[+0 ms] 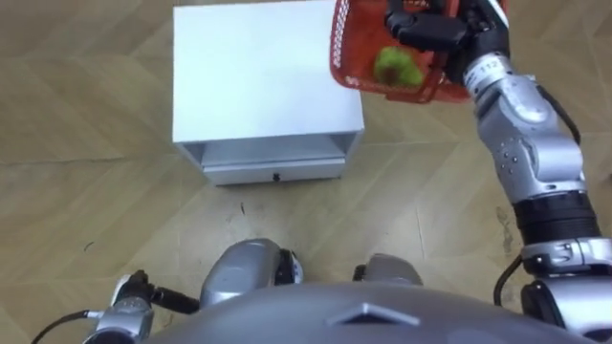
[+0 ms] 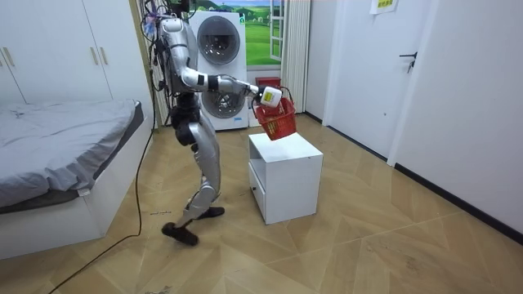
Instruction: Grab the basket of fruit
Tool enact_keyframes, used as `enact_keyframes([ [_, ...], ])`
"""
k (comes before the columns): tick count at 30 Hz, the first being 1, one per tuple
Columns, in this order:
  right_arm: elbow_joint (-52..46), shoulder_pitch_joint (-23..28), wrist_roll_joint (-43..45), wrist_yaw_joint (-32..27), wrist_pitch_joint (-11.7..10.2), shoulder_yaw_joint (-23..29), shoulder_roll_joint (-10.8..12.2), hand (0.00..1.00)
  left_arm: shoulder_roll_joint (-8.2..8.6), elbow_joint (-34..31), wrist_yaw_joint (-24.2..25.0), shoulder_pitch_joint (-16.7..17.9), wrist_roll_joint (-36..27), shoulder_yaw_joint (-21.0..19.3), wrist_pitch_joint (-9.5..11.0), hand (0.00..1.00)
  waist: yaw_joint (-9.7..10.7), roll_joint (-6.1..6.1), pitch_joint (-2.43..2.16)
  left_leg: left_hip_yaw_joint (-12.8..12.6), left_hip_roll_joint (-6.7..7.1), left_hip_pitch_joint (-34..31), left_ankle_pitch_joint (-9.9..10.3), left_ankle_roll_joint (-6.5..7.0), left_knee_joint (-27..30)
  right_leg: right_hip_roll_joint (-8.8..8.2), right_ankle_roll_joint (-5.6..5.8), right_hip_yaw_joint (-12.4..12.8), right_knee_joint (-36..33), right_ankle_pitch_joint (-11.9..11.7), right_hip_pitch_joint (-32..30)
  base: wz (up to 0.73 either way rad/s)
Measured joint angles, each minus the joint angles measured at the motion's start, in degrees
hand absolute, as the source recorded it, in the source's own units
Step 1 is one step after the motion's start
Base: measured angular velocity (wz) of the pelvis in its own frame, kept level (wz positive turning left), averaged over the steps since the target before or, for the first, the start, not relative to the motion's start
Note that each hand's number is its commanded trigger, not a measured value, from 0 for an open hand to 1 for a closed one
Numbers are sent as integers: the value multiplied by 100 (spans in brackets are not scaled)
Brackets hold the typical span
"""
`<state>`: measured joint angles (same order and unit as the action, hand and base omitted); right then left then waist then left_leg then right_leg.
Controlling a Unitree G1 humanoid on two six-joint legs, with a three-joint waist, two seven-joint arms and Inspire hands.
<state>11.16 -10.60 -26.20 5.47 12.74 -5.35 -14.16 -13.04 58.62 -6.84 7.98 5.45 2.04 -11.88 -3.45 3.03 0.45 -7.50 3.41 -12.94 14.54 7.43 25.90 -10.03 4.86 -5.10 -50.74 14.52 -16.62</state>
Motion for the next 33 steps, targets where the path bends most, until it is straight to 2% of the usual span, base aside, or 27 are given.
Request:
enact_keyframes([
  [1, 0, 5, 0, 98, 37, -96, -3, 100, -3, -51, 5, -21, -34, 35, 43, 0, 0, 9, -7, 126, -21, 104, -42, -52, -137, 75, -9, -50, 899, 20, 21, 44],
  [2, 0, 8, 0, 133, 47, -144, -5, 100, 0, -71, 4, -30, -41, 59, 59, 0, 4, 18, -9, 168, -34, 159, -56, -76, -187, 126, -27, -79, 1375, 7, 66, 42],
  [3, 0, 21, 16, 197, 60, -232, -8, 100, 18, -90, 3, -35, -95, 101, 79, 0, -21, 52, -27, 249, -39, 266, -65, -134, -292, 204, -129, -99, 2332, -198, 196, 43],
  [4, -6, 85, 13, 293, 63, -252, -27, 100, 97, -91, 4, -39, -124, 107, 75, 0, -10, 22, -50, 409, -74, 381, -53, -225, -363, 320, -154, -128, 2714, -473, 387, 40],
  [5, -5, 117, 13, 333, 69, -256, -29, 100, 117, -130, 7, -44, -144, 107, 80, 0, -24, 16, -68, 464, -102, 462, -71, -261, -482, 355, -185, -181, 2866, -493, 517, 33],
  [7, 0, 122, 19, 481, 109, -261, -40, 100, 133, -121, 8, 23, -118, 30, 87, 0, -126, 33, -49, 574, -218, 681, -155, -401, -844, 516, -295, -392, 3355, -611, 860, 20],
  [10, 5, 126, -37, 610, 120, -279, -49, 100, 155, -128, 7, 106, -131, -6, 37, 0, -189, 88, -44, 634, -277, 878, -208, -487, -1062, 636, -326, -476, 3621, -629, 1084, 12],
  [14, 4, 161, -114, 646, 122, -480, -41, 100, 173, -117, 10, 216, -75, -9, -34, 0, -327, 138, -40, 647, -334, 1089, -217, -501, -1248, 728, -335, -472, 3852, -634, 1311, -1],
  [18, 57, 187, -141, 618, 115, -662, -14, 100, 144, -33, 113, 300, -68, -10, -87, 0, -447, 179, -13, 711, -354, 1093, -216, -503, -1279, 729, -345, -563, 4045, -641, 1423, 6],
  [20, 360, 174, -276, 641, 108, -802, -18, 100, 115, 88, 127, 298, 1, -9, -112, 0, -478, 198, -16, 768, -347, 1060, -216, -503, -1283, 725, -345, -631, 4082, -641, 1469, 27],
  [22, 957, -20, -270, 664, 119, -955, -16, 100, 113, 101, 138, 300, 216, 4, -198, 0, -535, 234, 9, 800, -343, 988, -216, -503, -1282, 725, -345, -618, 4107, -641, 1419, 23],
  [26, 1609, -217, -244, 597, 176, -1007, -17, 100, 112, 110, 235, 281, 422, 21, -309, 0, -664, 218, 22, 914, -313, 875, -216, -503, -1282, 705, -345, -716, 4116, -640, 1355, 14],
  [33, 2088, -529, -246, 548, 191, -1096, -20, 100, 116, 71, 335, 279, 429, -6, -418, 0, -767, 190, 40, 965, -278, 814, -216, -503, -1281, 654, -343, -923, 4130, -640, 1334, 6],
])
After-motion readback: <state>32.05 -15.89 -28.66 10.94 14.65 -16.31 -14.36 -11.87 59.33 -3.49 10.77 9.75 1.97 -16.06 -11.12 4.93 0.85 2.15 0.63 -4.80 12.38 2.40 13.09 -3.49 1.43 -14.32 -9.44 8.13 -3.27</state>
